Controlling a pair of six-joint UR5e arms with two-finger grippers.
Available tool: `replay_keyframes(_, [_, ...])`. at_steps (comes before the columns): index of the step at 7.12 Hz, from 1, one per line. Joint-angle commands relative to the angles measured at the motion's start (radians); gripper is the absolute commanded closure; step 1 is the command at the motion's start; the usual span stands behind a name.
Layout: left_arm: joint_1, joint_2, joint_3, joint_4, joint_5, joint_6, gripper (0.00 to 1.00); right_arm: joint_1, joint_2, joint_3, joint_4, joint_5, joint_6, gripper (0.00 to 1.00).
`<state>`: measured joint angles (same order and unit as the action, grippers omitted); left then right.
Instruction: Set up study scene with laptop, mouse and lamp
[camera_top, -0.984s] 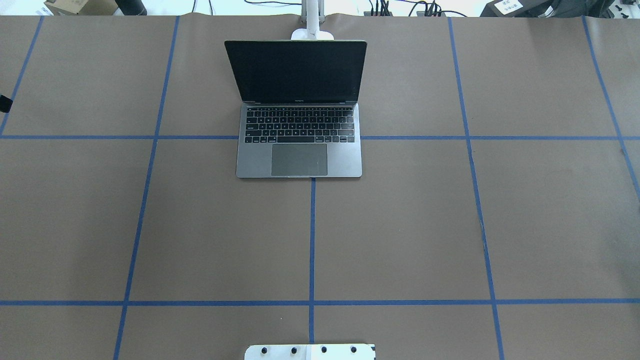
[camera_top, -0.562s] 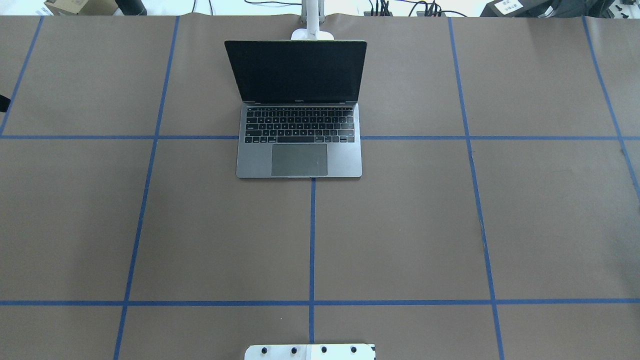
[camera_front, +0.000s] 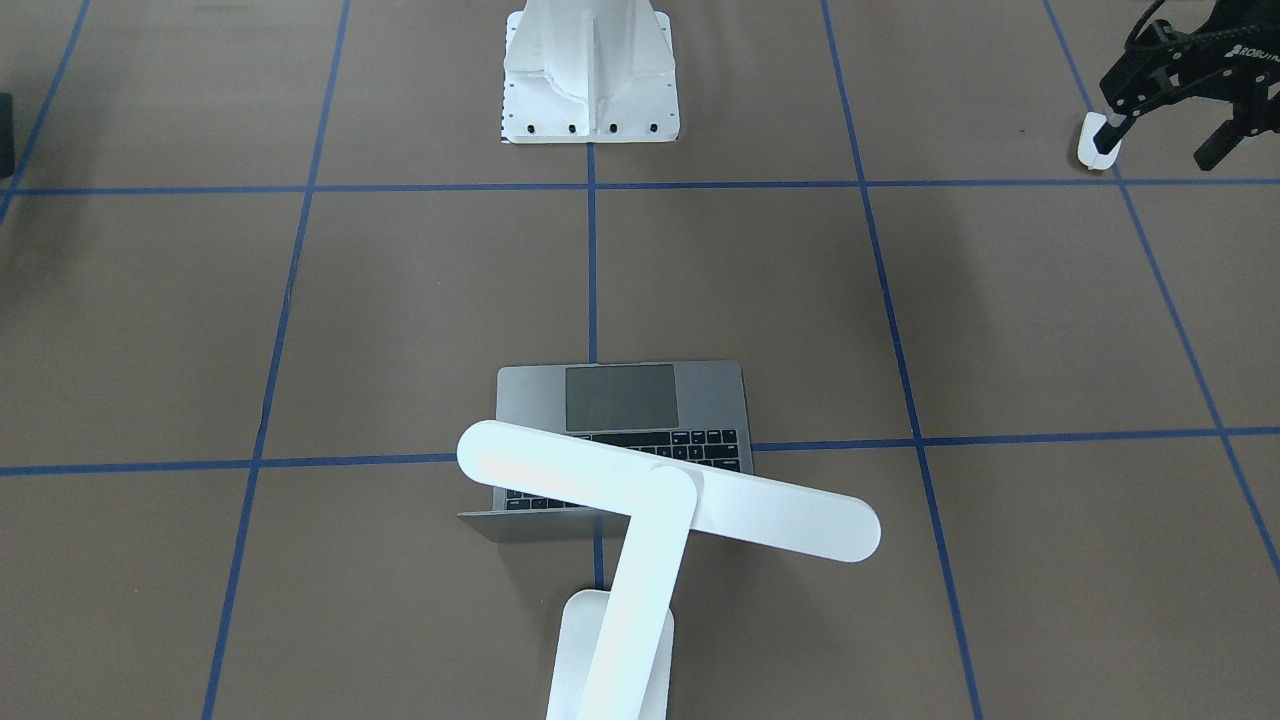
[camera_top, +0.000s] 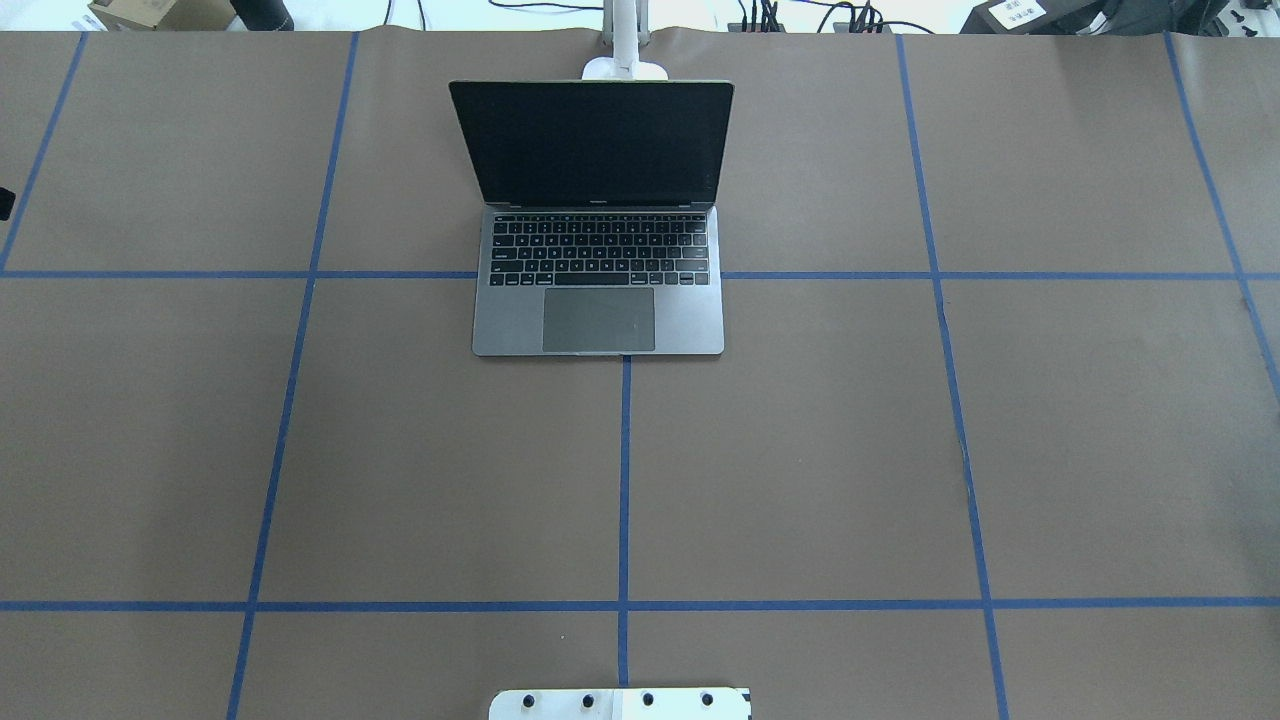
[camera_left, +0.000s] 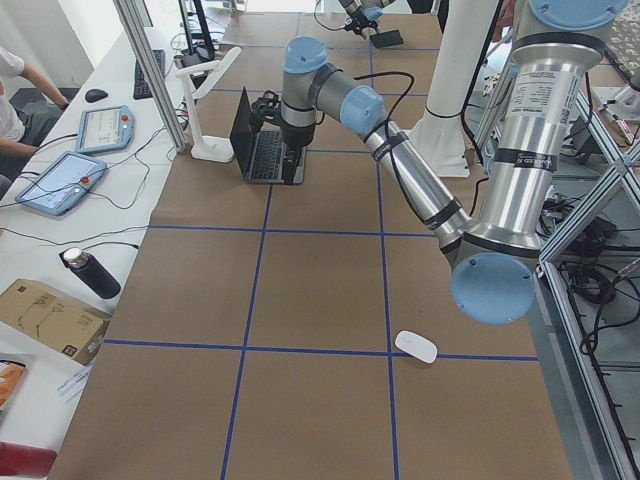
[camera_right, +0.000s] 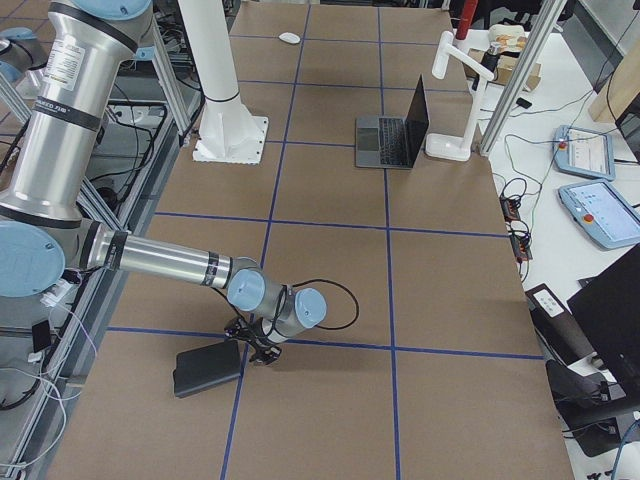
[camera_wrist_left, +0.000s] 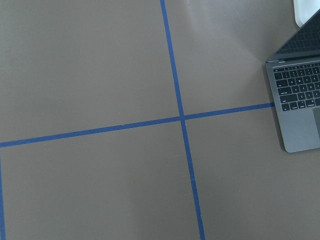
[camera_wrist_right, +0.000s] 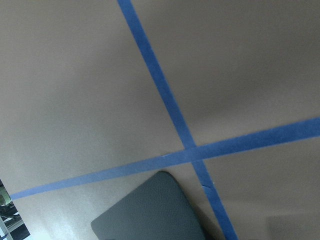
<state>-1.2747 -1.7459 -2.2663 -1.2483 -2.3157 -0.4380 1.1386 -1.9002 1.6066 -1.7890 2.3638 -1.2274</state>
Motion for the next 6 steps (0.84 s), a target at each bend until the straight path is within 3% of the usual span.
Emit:
replay_keyframes(1, [0.0, 0.002, -0.018, 0.001, 0.004, -0.001, 0.0, -0.014, -0.016, -0.001, 0.003, 0.0, -0.007, 0.1])
replay_keyframes(6, [0.0, 0.0, -0.027, 0.001, 0.004, -0.001, 0.0, -0.033, -0.023, -0.039, 0.02, 0.002, -0.009, 0.1])
